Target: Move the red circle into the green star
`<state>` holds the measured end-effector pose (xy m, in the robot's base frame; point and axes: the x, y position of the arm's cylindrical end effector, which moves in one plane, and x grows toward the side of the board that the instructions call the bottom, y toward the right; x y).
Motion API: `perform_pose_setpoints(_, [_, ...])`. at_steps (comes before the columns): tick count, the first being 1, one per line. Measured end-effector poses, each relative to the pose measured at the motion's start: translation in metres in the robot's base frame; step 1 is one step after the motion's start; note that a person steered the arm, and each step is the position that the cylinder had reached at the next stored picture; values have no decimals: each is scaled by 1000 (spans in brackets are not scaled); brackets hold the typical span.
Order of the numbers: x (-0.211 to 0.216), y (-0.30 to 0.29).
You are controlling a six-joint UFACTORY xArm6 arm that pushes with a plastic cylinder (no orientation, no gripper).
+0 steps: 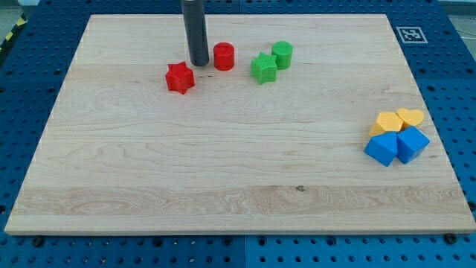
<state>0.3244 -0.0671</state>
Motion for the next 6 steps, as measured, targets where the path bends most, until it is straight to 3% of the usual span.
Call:
perform_pose_setpoints(2, [-10,36])
perform_pose_setpoints(6, [-19,51])
